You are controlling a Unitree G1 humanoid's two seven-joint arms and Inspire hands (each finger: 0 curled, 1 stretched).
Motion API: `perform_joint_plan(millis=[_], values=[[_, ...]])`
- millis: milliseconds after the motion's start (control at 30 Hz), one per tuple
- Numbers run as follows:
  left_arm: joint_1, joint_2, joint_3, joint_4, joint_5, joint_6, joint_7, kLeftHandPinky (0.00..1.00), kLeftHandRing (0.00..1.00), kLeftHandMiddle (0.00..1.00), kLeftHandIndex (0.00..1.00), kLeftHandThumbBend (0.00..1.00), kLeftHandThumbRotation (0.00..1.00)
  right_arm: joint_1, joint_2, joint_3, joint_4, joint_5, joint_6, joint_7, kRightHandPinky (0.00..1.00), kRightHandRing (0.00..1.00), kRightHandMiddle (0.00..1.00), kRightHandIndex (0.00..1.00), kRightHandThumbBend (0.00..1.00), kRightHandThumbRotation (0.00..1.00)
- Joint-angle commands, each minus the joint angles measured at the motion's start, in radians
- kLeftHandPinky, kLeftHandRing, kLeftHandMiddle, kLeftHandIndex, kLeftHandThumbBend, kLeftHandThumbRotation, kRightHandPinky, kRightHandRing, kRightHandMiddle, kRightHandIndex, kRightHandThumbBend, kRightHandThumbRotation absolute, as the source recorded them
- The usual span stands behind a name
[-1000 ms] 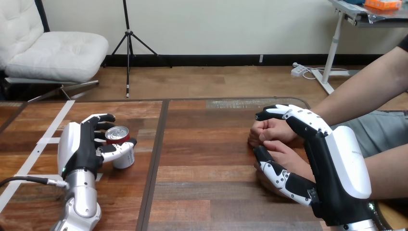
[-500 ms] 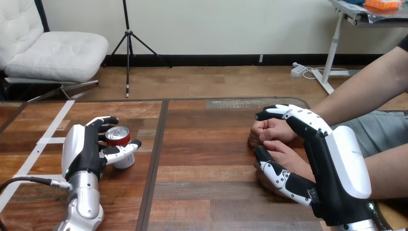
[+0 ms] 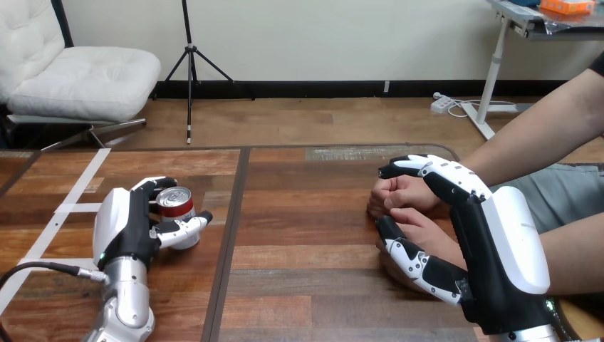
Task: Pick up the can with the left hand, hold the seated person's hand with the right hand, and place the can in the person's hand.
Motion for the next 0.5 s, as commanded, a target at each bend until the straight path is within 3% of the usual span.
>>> perform_joint_plan(millis=[0,467], values=[[-0.077,0.012,-0.026,0.001,0.027,0.005,0.024,0.64,0.72,0.75,0.76,0.8,0.26,-0.055,-0.009,-0.014,-0.013,0.008,0.005,0.0,0.85,0.82,0.77,0.69,0.41,0.0],[-0.078,0.01,-0.016,0.005,0.014,0.0,0.015,0.68,0.74,0.77,0.78,0.81,0.27,-0.054,-0.007,-0.012,-0.016,-0.005,0.015,-0.002,0.85,0.82,0.77,0.69,0.42,0.0]])
